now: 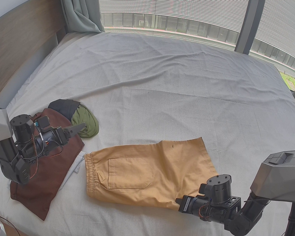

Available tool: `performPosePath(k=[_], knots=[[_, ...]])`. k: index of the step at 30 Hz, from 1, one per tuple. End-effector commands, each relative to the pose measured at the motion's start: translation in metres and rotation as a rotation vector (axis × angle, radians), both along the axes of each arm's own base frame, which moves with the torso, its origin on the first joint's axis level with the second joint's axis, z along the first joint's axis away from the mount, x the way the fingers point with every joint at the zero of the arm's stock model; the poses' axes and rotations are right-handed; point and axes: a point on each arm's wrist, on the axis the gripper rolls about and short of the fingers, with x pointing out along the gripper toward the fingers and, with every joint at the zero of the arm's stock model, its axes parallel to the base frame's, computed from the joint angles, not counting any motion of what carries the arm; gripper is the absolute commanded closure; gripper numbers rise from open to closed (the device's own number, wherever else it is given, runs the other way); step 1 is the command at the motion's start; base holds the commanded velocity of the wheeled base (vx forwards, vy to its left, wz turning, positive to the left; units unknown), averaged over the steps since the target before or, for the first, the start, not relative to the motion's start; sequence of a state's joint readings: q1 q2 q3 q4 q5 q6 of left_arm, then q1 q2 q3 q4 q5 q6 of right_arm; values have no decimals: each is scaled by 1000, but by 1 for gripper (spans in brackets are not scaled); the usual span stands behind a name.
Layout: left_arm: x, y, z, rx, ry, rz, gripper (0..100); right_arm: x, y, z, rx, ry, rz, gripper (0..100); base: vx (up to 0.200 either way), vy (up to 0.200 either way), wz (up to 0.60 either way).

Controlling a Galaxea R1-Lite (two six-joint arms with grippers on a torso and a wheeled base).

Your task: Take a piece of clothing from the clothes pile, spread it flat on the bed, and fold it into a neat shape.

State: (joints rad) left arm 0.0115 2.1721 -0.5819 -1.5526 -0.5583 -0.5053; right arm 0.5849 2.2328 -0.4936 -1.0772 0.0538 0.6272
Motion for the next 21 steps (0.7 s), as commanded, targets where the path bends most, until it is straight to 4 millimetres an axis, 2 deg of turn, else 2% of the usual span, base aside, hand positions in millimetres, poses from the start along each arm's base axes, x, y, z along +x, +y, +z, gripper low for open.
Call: performPosePath(k=[1, 8, 9, 11, 21], knots=[[-2, -2, 0, -1, 6, -7, 0, -4, 5, 0, 7, -11, 18, 100, 0, 0, 0], [-2, 0, -1, -1, 5, -28, 0, -3, 5, -8, 9, -22, 15, 100, 0, 0, 0], [-2, 1, -1, -1, 5, -27, 0, -2, 5, -8, 12, -28, 14, 0, 0, 0, 0], [-1, 1, -1, -1, 5, -27, 0, -4, 6, -8, 14, -31, 19, 0, 0, 0, 0], [-3, 1, 3, -1, -6, -28, 0, -37, 2, 0, -9, 0, 85, 0, 0, 0, 0]])
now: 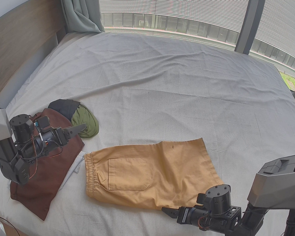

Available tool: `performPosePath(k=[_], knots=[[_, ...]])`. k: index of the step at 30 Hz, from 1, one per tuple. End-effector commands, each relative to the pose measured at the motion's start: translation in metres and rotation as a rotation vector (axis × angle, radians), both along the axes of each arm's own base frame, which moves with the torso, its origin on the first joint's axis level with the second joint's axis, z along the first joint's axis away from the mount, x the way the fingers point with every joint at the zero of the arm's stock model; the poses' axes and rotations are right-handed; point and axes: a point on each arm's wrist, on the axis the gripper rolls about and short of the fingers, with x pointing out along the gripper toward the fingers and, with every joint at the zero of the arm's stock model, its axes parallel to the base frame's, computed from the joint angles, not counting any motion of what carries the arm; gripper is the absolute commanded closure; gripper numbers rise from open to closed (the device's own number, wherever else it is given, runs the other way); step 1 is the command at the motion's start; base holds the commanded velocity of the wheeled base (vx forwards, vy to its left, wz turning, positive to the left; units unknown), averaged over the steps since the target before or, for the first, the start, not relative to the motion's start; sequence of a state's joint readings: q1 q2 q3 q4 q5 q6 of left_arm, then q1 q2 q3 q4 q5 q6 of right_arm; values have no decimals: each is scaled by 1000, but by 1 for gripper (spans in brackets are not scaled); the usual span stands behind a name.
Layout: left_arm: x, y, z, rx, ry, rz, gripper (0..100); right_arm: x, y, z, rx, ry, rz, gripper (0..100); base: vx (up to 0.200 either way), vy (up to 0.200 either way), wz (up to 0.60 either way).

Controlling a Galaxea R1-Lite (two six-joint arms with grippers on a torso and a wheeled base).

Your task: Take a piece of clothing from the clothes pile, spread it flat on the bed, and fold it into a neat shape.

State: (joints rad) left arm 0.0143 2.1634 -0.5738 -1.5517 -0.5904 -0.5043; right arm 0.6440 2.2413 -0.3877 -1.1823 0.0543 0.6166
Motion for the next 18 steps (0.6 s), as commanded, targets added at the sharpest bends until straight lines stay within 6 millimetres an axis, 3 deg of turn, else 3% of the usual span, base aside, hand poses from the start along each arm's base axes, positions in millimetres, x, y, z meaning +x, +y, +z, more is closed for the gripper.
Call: performPosePath(k=[1, 13, 18], knots=[[0, 0, 2, 0, -5, 1, 0, -12, -1, 8, 6, -6, 24, 0, 0, 0, 0], [-6, -3, 4, -2, 0, -8, 0, -57, 11, 40, 94, -94, 180, 0, 0, 0, 0], [-12, -4, 8, -4, 1, -36, 0, -57, 9, 63, 161, -168, 176, 0, 0, 0, 0]])
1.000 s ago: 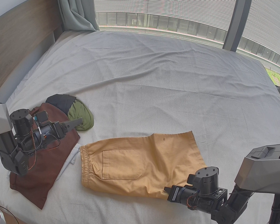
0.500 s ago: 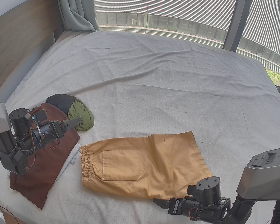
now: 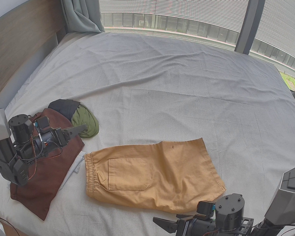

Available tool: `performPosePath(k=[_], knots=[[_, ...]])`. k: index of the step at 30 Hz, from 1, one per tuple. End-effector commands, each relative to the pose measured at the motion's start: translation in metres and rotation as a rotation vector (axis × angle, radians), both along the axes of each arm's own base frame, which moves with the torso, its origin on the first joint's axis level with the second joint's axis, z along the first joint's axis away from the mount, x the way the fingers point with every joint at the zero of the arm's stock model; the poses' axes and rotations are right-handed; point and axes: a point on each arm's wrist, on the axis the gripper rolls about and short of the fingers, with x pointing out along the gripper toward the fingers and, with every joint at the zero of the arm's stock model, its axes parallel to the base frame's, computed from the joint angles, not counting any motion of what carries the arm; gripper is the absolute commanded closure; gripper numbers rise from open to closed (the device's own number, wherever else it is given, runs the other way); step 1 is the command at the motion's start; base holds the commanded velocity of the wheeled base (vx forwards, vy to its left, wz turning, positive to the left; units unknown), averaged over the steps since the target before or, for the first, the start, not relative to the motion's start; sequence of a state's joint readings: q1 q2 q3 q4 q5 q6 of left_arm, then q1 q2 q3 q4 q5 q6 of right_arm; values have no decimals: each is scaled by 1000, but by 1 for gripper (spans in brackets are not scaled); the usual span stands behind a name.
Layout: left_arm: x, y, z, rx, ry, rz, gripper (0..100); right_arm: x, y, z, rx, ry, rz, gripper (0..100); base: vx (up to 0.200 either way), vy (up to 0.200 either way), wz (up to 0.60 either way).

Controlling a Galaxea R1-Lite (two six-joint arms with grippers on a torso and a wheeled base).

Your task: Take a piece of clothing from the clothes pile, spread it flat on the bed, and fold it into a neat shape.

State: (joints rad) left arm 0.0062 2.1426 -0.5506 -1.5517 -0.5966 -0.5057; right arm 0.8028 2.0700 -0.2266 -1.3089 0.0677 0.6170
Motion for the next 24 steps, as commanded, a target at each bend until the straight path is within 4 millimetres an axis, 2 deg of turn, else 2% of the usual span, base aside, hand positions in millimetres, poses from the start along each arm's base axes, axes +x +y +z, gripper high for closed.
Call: performPosePath(k=[1, 8, 9, 14, 18, 24], knots=[[-10, -2, 8, -3, -5, -38, 0, -3, -3, 30, 98, -87, 10, 0, 0, 0, 0], [-21, -3, 14, -6, -5, -114, 0, 12, -14, 66, 244, -187, 39, 0, 0, 0, 0], [-21, -3, 14, -6, -5, -112, 0, 12, -14, 67, 247, -189, 40, 0, 0, 0, 0], [-26, -3, 12, -6, 8, -135, 0, 29, -24, 90, 333, -253, 77, 0, 0, 0, 0], [-29, -3, 14, -7, 6, -160, 0, 24, -33, 110, 398, -325, 113, 0, 0, 0, 0], [-34, -3, 16, -9, 12, -169, 0, 19, -58, 120, 426, -363, 127, 0, 0, 0, 0]])
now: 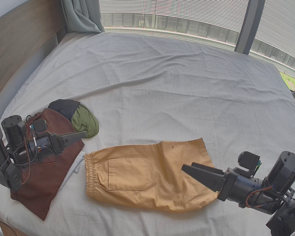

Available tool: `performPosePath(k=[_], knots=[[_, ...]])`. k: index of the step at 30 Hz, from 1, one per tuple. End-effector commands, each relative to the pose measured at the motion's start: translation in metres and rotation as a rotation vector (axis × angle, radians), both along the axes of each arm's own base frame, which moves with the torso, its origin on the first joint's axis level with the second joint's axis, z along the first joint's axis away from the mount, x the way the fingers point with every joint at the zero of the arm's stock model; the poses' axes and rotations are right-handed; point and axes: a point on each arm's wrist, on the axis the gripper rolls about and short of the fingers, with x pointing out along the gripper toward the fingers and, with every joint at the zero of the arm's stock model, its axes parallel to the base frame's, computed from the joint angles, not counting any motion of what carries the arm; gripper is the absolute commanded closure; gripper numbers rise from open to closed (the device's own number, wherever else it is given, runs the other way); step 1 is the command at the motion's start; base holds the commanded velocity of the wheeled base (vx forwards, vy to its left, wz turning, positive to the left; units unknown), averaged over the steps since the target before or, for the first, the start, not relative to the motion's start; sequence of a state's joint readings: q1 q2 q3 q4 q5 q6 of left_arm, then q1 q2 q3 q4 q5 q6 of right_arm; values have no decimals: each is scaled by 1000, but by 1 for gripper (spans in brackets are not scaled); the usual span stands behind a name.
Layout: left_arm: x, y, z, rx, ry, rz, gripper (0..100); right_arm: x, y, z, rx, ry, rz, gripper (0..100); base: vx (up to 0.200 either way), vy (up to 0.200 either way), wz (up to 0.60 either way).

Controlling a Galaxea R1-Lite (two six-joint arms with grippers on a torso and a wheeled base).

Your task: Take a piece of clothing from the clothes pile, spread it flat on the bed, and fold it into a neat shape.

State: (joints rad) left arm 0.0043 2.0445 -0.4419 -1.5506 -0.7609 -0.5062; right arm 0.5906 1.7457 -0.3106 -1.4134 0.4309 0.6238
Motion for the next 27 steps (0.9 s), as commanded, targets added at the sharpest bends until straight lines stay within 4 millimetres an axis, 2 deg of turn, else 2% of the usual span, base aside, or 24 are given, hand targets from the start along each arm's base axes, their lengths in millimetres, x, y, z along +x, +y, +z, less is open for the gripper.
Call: performPosePath(k=[1, 12, 23, 27], knots=[[-6, 0, 2, -1, 4, -6, 0, -6, -22, 11, 25, -38, -26, 0, 0, 0, 0], [-19, -3, -10, -4, 74, -58, 0, 7, -35, 17, 38, -64, -70, 0, 0, 0, 0], [-20, -3, -56, -16, 269, -51, 0, 11, -36, 10, 21, -38, -80, 0, 0, 0, 0], [-19, -7, -83, -6, 355, -58, 0, 13, -37, 7, 17, -29, -89, 0, 0, 0, 0]])
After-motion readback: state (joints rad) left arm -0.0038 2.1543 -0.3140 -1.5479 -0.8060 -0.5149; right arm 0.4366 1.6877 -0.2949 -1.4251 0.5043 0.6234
